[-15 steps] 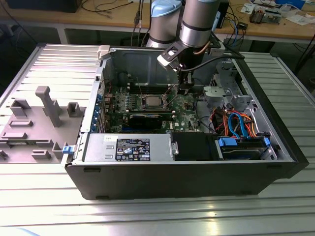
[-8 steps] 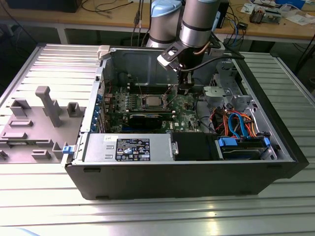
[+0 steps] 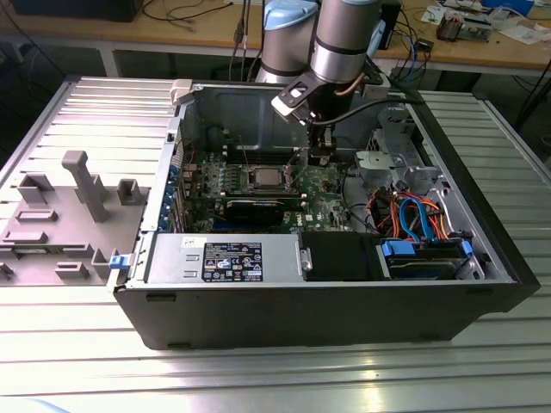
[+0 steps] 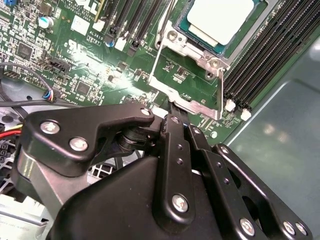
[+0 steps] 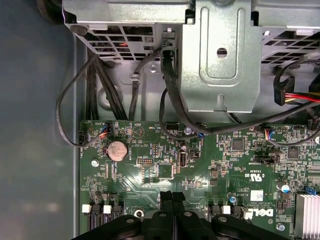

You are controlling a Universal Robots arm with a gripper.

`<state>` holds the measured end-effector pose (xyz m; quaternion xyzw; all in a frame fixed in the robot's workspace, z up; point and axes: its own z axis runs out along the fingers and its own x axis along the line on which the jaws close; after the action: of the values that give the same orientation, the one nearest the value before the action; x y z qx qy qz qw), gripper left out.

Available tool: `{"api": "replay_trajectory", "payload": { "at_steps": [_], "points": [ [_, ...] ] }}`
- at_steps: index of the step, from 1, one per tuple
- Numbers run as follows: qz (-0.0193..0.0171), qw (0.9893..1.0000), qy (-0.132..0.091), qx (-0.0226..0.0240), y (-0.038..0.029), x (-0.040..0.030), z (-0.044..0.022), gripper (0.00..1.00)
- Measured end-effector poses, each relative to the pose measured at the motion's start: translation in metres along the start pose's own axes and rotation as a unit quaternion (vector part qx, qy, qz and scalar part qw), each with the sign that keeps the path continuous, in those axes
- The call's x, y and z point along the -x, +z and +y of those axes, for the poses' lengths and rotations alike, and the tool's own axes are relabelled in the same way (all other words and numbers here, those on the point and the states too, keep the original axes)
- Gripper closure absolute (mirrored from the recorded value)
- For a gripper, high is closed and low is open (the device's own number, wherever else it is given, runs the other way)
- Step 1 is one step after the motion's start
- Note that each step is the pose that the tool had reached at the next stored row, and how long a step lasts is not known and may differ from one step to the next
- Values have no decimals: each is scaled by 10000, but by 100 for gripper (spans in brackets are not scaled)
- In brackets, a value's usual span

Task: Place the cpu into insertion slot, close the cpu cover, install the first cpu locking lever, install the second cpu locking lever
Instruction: 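Close the cpu cover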

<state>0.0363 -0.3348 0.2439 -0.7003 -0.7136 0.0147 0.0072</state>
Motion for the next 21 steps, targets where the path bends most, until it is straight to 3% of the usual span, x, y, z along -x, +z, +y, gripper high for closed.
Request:
{"api": "replay_trajectory", "payload": {
  "at_steps": [10,21],
  "points": [
    [1,10000,-1,-31,7,-1,-31,89],
    [2,9999,-1,-109,21,-1,-38,89]
  ]
}}
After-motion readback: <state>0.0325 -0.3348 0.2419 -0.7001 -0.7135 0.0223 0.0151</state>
